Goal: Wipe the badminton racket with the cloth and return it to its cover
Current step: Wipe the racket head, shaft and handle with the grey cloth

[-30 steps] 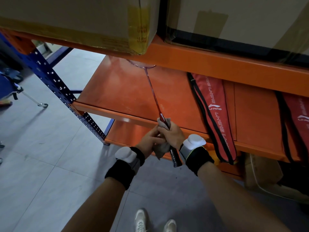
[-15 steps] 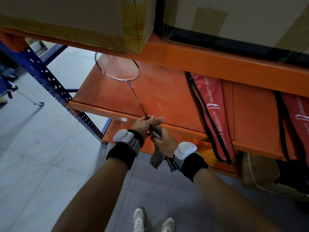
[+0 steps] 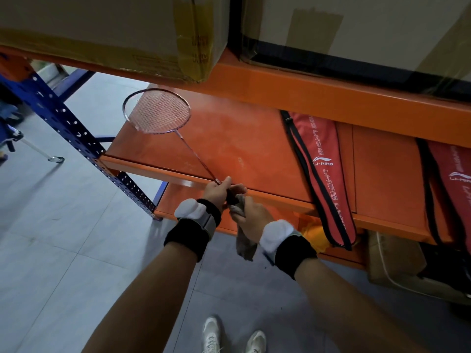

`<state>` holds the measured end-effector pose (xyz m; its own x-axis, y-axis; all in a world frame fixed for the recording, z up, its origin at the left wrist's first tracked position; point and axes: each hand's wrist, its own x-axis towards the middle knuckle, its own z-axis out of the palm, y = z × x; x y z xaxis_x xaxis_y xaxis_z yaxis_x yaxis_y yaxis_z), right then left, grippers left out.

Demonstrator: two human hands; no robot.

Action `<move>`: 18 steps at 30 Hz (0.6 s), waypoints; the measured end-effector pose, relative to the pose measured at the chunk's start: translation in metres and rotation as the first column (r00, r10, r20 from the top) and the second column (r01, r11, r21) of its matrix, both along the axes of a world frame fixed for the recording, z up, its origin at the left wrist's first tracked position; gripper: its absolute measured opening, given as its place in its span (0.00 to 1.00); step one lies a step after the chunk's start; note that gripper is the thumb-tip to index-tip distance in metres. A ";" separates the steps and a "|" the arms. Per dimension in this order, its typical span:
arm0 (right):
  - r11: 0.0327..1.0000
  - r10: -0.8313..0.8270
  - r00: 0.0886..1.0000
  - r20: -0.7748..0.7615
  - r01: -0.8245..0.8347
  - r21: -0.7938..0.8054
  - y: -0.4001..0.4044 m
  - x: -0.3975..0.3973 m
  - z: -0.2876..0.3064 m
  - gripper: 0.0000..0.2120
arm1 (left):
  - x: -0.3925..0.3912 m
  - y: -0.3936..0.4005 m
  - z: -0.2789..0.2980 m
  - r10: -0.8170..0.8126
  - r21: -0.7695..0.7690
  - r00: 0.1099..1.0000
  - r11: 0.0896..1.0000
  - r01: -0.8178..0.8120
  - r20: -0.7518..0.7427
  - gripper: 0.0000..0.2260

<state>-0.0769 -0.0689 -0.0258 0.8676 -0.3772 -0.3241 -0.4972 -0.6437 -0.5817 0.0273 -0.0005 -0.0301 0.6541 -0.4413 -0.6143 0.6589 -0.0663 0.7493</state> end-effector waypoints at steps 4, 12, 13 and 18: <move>0.689 -0.109 0.994 0.029 0.054 0.722 -0.015 -0.002 0.008 0.08 | 0.001 0.011 0.000 -0.096 -0.287 0.995 0.954 0.091 -0.003 0.20; 0.504 -0.167 0.985 -0.038 0.119 0.855 -0.018 -0.004 0.014 0.12 | 0.005 0.013 0.001 -0.193 -0.326 0.977 0.921 0.214 0.094 0.18; 0.702 -0.149 0.988 0.045 0.074 0.708 -0.017 -0.003 0.014 0.11 | 0.006 0.012 -0.001 -0.161 -0.282 0.982 0.942 0.184 0.101 0.19; 0.998 0.013 1.000 0.003 -0.012 -0.064 -0.010 0.000 0.013 0.19 | 0.010 0.006 -0.012 0.033 -0.064 0.992 0.998 -0.025 0.122 0.16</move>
<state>-0.0765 -0.0785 -0.0132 0.8734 -0.3861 -0.2969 -0.4870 -0.6857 -0.5410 0.0370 0.0058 -0.0421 0.7358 -0.4557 -0.5008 0.5629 0.0007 0.8265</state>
